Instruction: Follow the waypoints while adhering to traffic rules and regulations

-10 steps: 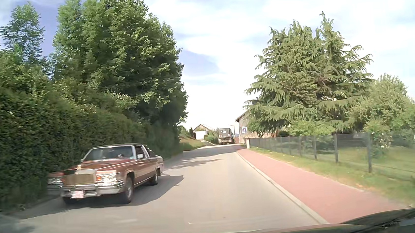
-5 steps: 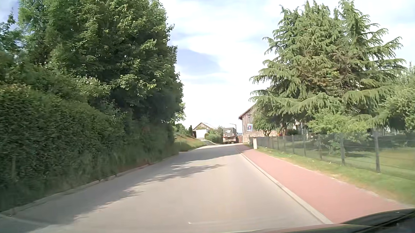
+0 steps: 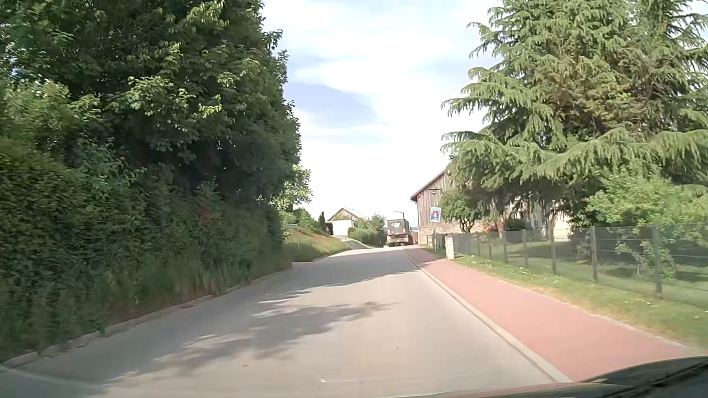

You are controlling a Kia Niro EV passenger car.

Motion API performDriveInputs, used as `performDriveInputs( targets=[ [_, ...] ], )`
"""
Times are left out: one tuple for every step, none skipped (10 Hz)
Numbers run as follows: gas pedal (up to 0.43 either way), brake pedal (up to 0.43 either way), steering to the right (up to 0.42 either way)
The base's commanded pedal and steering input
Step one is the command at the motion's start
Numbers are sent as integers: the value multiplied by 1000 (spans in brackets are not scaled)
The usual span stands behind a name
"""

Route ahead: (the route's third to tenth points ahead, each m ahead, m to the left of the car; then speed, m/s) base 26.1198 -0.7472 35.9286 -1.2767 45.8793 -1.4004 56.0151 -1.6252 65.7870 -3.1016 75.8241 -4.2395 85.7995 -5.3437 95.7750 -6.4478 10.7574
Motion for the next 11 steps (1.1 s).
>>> performDriveInputs(
  targets=[
    [110,0,2],
    [150,0,2],
    [177,0,2],
    [177,0,2],
    [177,0,3],
    [177,0,2],
    [177,0,3],
    [177,0,2],
    [177,0,3],
    [177,0,3],
    [177,0,3]
  ],
)
